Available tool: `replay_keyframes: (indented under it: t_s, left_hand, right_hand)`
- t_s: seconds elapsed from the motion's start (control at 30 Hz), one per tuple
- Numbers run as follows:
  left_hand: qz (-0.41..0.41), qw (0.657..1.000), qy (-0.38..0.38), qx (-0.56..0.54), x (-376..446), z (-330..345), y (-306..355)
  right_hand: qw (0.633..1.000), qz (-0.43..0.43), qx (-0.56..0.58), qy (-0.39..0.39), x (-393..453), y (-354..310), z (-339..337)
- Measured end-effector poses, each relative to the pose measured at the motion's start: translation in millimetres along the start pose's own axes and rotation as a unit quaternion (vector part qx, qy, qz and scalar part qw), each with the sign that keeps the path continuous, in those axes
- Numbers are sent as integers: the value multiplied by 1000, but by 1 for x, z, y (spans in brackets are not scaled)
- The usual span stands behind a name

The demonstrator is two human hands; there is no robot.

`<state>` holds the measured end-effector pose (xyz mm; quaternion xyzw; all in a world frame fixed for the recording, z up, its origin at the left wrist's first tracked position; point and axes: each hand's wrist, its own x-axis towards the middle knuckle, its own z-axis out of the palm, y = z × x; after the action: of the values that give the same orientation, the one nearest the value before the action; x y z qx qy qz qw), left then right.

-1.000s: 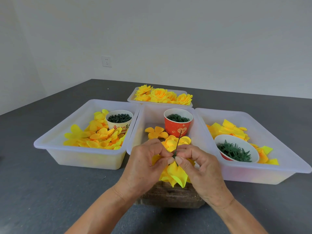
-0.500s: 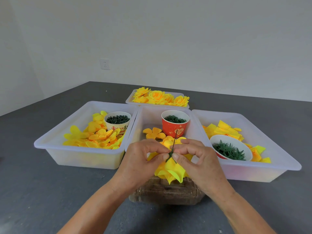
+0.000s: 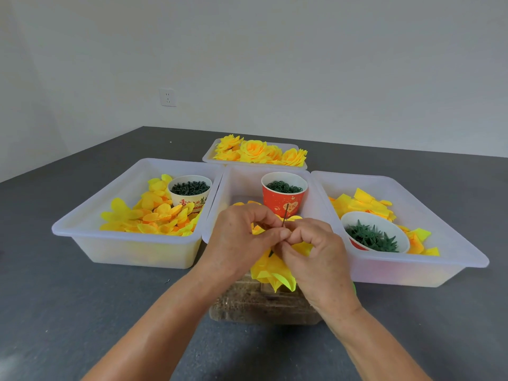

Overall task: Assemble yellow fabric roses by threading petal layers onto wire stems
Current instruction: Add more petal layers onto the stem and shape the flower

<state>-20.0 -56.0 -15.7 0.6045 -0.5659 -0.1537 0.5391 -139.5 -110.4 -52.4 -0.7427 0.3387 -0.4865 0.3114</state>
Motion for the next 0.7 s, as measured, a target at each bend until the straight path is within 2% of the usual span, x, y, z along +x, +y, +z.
replay_keyframes:
  t_s: [0.23, 0.5, 0.7]
  left_hand:
    - [30, 997, 0, 66, 2, 0, 3]
    - [42, 997, 0, 70, 4, -1, 2]
    - [43, 997, 7, 66, 4, 0, 3]
  right_hand:
    - [996, 8, 92, -7, -1, 8, 7]
    - [995, 10, 104, -11, -3, 8, 11]
    - [995, -25, 92, 15, -8, 12, 14]
